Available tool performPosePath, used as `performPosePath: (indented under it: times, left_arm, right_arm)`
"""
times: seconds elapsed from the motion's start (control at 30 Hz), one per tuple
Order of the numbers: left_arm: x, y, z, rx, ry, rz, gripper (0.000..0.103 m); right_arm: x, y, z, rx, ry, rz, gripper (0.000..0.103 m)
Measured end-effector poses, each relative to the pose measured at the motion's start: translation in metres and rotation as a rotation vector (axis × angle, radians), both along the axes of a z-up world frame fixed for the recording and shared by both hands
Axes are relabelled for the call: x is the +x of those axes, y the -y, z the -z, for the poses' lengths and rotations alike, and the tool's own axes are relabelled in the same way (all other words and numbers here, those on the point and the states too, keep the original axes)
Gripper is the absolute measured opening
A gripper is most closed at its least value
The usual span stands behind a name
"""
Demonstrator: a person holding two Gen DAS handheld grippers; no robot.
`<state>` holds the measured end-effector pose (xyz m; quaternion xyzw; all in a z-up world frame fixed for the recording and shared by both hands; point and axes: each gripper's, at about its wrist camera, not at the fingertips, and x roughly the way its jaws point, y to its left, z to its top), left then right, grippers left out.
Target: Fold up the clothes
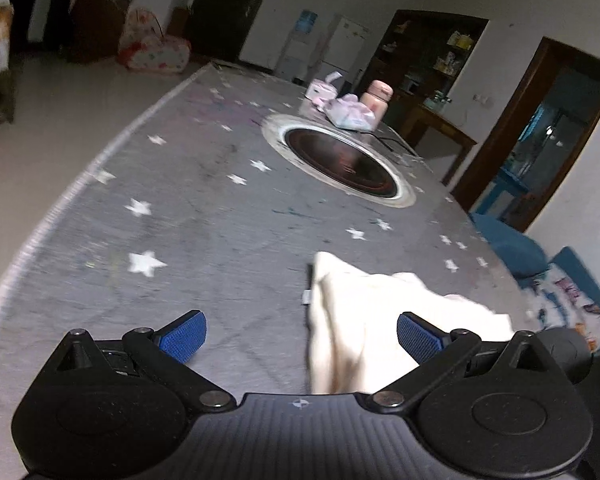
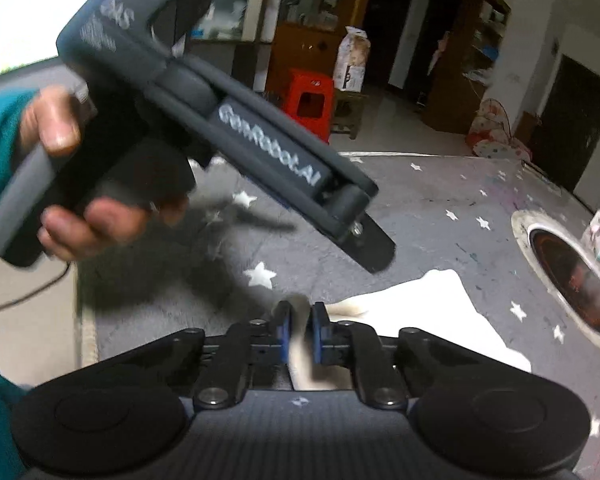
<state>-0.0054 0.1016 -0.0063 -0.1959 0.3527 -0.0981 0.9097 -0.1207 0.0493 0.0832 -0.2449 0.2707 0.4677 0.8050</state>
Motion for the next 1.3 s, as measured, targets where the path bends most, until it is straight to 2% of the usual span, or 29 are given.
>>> performPosePath:
  times: [0.27,0.47,0.53,0.63,0.7,0.73,0.77,0.8,0.97,1.03,1.17,1.3]
  left_arm:
    - [0.024,0.008,0.014,-0.195,-0.106,0.046,0.102]
    - [0.027,0.011,0.023,-0.296,-0.143,0.056,0.091]
    - [0.028,0.011,0.026,-0.334,-0.154,0.051,0.083]
    - [0.030,0.011,0.033,-0.386,-0.179,0.041,0.063]
    - [0.030,0.010,0.039,-0.417,-0.201,0.030,0.039]
    - [0.030,0.010,0.042,-0.427,-0.210,0.026,0.033]
    - [0.031,0.010,0.044,-0.427,-0.215,0.022,0.023]
    - [0.030,0.010,0.046,-0.423,-0.218,0.017,0.020]
    - [0.029,0.013,0.044,-0.381,-0.212,0.022,0.018]
    - [0.029,0.015,0.042,-0.356,-0.206,0.027,0.018]
    - [0.028,0.020,0.039,-0.319,-0.195,0.033,0.018]
    - [0.027,0.023,0.037,-0.287,-0.186,0.042,0.018]
  right_arm:
    - [0.011,0.029,-0.027,0.140,-0.069,0.050,0.007]
    - [0.009,0.042,-0.038,0.179,-0.072,0.046,0.007]
    - [0.008,0.044,-0.040,0.186,-0.072,0.039,0.007]
    - [0.006,0.044,-0.039,0.188,-0.076,0.024,0.007]
    - [0.004,0.042,-0.036,0.186,-0.080,0.021,0.007]
    - [0.003,0.042,-0.035,0.185,-0.085,0.020,0.007]
    - [0.002,0.043,-0.034,0.183,-0.086,0.023,0.007]
    - [0.001,0.043,-0.033,0.180,-0.087,0.027,0.007]
    - [0.002,0.057,-0.032,0.186,-0.114,0.060,0.010]
    - [0.004,0.070,-0.033,0.192,-0.111,0.107,0.011]
    - [0.014,0.110,-0.028,0.197,-0.115,0.274,0.015]
    - [0.030,0.159,-0.016,0.212,-0.134,0.507,0.017]
